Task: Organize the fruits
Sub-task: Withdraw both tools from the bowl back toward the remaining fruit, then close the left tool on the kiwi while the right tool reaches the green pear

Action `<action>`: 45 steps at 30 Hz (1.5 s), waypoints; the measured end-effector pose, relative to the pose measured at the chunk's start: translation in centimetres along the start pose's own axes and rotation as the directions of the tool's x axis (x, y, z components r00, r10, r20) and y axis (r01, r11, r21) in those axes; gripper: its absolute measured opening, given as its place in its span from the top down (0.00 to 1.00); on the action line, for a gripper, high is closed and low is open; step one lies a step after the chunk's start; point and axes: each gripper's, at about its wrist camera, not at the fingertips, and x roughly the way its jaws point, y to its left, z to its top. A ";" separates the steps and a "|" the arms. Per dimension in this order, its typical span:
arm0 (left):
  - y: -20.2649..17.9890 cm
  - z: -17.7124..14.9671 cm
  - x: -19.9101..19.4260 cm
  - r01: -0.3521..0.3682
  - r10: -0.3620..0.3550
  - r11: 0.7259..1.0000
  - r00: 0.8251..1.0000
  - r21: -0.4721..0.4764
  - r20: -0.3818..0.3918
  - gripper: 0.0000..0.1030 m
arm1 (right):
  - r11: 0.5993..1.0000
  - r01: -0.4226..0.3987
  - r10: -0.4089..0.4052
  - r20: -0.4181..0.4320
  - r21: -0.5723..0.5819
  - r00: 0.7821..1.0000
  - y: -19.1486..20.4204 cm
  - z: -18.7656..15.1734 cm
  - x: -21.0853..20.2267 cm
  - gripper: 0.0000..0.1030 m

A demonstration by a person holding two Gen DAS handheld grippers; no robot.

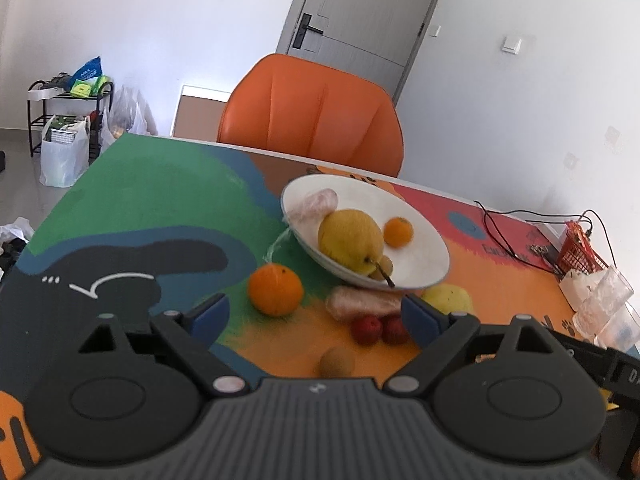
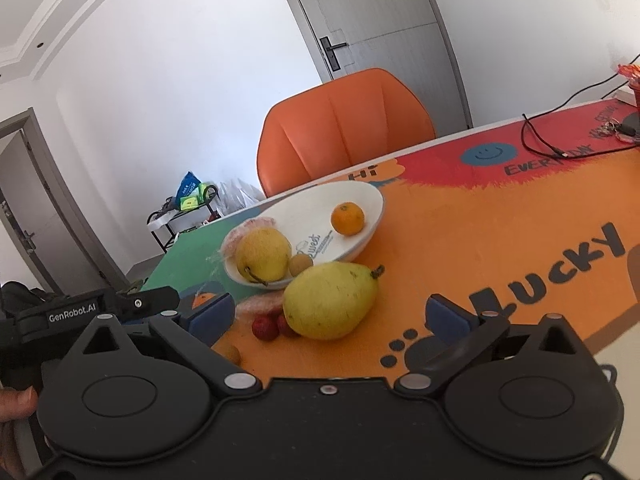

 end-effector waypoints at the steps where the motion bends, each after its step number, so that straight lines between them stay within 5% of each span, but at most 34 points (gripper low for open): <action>1: 0.0 -0.1 0.0 0.005 -0.005 1.000 1.000 0.002 -0.003 0.11 | 1.000 0.000 0.000 -0.002 0.007 1.000 -0.1 -0.2 -0.1 0.00; 14: -1.9 -2.2 1.2 0.021 -0.020 0.999 0.999 0.032 -0.045 0.19 | 1.000 0.002 -0.001 -0.019 0.026 1.000 -1.4 -1.8 -0.2 0.00; 32: -1.8 -3.2 4.0 -0.016 0.017 1.000 0.995 0.012 -0.099 0.57 | 0.999 -0.030 0.031 -0.040 0.022 0.999 -1.7 -1.8 1.1 0.00; 36: -1.5 -3.3 4.2 -0.020 0.020 1.000 0.996 0.003 -0.092 0.78 | 0.999 -0.034 0.034 -0.045 0.016 0.998 -1.4 -1.6 1.8 0.00; 45: -0.1 -2.5 3.7 -0.011 0.009 0.999 0.998 -0.030 -0.064 0.78 | 0.999 -0.023 0.024 -0.043 0.037 0.999 -0.7 -0.7 3.5 0.07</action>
